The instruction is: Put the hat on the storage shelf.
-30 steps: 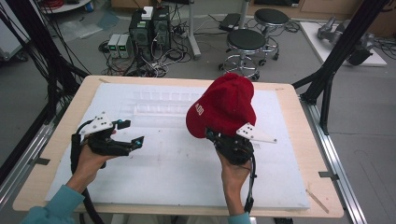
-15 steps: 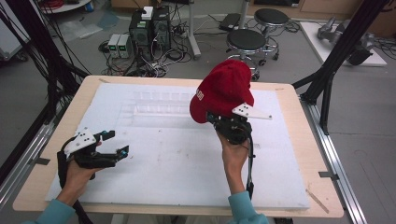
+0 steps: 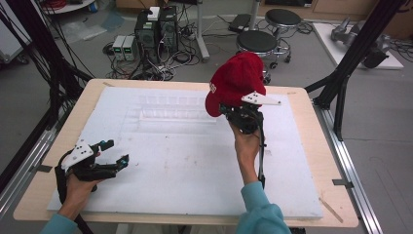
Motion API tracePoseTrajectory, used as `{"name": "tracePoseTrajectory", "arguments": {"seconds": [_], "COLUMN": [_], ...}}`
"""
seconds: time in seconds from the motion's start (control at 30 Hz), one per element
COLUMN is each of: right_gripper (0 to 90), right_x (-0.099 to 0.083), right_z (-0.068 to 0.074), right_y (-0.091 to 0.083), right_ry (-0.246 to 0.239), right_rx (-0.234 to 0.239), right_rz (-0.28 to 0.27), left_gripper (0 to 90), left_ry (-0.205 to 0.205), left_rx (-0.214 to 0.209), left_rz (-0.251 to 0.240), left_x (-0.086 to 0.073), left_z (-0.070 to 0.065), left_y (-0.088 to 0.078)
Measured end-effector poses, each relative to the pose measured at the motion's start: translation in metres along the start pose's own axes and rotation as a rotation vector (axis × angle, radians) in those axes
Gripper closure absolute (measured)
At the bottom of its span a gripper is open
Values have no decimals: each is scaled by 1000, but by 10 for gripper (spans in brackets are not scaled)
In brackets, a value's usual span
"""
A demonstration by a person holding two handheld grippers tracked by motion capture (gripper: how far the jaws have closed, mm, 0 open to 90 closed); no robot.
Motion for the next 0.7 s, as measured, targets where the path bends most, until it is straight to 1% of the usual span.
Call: {"name": "tracePoseTrajectory", "arguments": {"seconds": [0.1, 0.2, 0.27, 0.4, 0.47, 0.6, 0.7], "right_gripper": [853, 853, 853, 853, 853, 853, 852], "right_x": [6, 8, 8, 4, 2, -2, -6], "right_z": [-6, -10, -13, -17, -19, -21, -22], "right_y": [5, 10, 15, 23, 26, 33, 38], "right_ry": [-14, -24, -24, -22, -19, -18, -29], "right_rx": [-12, -19, -26, -36, -35, -48, -61], "right_rz": [13, 24, 35, 61, 71, 94, 115], "left_gripper": [146, 145, 145, 145, 145, 151, 157], "left_ry": [5, -2, 3, -7, -10, -5, -24], "left_rx": [15, 29, 34, 20, 22, 27, 42], "left_rz": [-6, -15, -9, -33, -37, -39, -39], "left_x": [-2, -5, -8, -8, -8, -8, -8], "left_z": [2, 5, 6, 6, 6, 6, 9], "left_y": [0, 0, 0, -2, -3, -3, -3]}}
Point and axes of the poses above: each handheld gripper's, and its own axes: y roughly forward along the jaws, x roughly out of its top, z roughly to its left, the point moved 9 cm from there along y, roughly forward along the jaws, and after that the axes turned 6 degrees about z, right-handed, at the moved point
